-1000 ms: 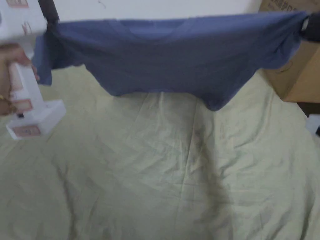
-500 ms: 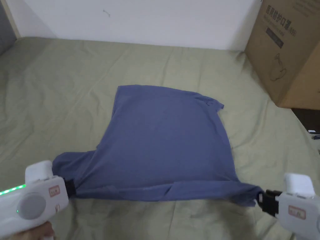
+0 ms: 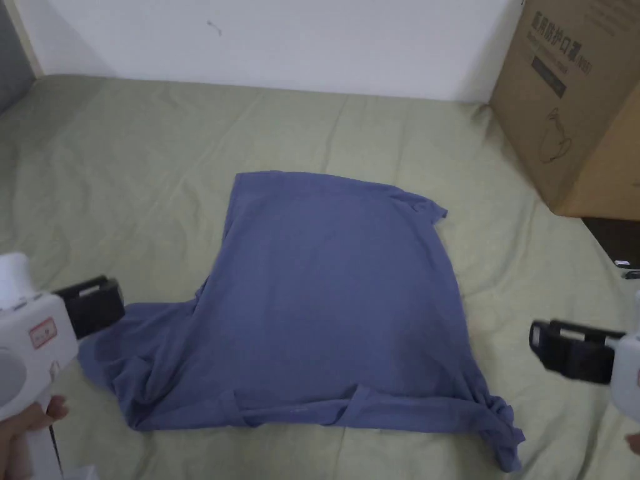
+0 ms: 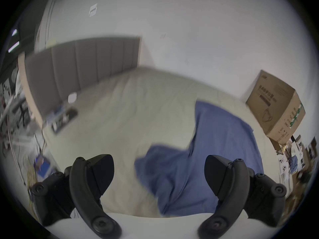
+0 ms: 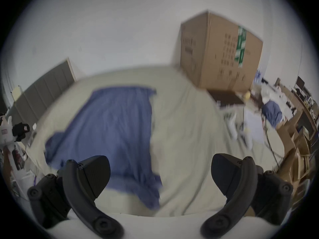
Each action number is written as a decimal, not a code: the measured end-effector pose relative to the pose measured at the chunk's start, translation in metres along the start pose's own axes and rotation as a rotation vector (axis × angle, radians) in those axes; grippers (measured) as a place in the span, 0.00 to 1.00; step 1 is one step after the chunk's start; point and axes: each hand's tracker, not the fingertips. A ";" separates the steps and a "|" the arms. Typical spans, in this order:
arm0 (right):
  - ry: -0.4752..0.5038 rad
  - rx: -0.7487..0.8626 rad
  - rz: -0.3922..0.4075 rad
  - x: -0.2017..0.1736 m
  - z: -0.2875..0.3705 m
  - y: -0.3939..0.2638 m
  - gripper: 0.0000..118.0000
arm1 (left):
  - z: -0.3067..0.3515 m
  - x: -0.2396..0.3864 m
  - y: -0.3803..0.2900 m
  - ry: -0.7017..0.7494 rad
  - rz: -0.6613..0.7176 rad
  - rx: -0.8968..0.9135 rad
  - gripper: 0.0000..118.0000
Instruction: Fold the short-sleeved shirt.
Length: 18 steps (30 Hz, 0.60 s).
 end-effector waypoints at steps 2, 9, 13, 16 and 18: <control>0.031 0.129 -0.011 -0.002 0.007 0.021 0.98 | 0.020 0.020 0.014 -0.006 -0.055 0.119 0.91; 0.063 0.342 0.010 -0.047 0.022 0.047 0.99 | 0.030 0.088 0.031 -0.073 -0.150 0.224 0.90; 0.079 0.367 0.020 -0.070 0.023 0.045 0.71 | 0.028 0.103 0.026 -0.106 -0.178 0.236 0.61; 0.071 0.362 0.034 -0.083 0.022 0.041 0.16 | 0.023 0.108 0.020 -0.115 -0.196 0.240 0.13; 0.078 0.360 0.023 -0.084 0.016 0.037 0.00 | 0.026 0.109 0.018 -0.115 -0.216 0.251 0.00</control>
